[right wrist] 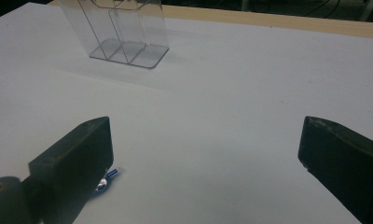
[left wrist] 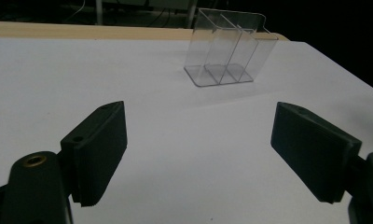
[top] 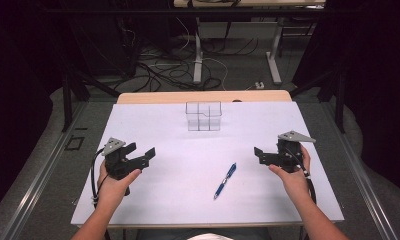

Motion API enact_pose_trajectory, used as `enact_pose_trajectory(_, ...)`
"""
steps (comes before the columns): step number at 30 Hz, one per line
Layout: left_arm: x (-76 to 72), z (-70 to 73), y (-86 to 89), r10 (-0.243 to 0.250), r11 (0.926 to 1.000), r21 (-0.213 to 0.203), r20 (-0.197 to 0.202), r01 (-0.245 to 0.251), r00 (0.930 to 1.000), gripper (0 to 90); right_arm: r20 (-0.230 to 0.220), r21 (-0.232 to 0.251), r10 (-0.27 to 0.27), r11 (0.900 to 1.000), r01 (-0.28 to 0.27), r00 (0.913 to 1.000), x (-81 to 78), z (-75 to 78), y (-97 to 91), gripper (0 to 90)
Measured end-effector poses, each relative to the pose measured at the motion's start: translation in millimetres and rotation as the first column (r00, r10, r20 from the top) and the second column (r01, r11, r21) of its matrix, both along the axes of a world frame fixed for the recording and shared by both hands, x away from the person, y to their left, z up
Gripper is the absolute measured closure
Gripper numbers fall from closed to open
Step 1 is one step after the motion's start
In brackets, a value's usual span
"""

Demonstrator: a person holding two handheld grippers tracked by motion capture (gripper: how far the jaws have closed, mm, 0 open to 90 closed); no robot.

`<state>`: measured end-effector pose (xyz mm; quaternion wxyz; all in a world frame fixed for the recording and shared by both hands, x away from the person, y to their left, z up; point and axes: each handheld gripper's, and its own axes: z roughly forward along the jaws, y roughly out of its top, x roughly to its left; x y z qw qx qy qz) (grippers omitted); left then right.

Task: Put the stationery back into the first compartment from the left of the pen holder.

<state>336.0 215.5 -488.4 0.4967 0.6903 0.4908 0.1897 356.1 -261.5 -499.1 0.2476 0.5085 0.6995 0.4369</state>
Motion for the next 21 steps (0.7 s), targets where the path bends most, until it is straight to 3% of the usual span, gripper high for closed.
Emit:
enact_pose_trajectory(10, 6.2, 2.8, -23.3, -0.035, 0.9989, 0.031, 0.004, 0.035, 0.9994, 24.5, 0.004, 0.005, 0.019, 0.9998, -0.019, 0.9998, -1.7, 2.3, 0.2, 4.8)
enact_pose_trajectory(16, 7.7, 7.8, -39.1, -0.053, 0.9976, 0.047, 0.044, 0.051, 0.9976, 29.4, 0.0, 0.006, 0.018, 0.9998, -0.018, 0.9998, -2.1, 1.9, 0.1, 5.6)
enact_pose_trajectory(21, 9.7, 8.5, -53.0, -0.075, 0.9957, 0.058, 0.041, 0.072, 0.9963, 33.2, 0.005, 0.007, 0.021, 0.9998, -0.021, 0.9998, -1.3, 2.5, 0.6, 6.2)
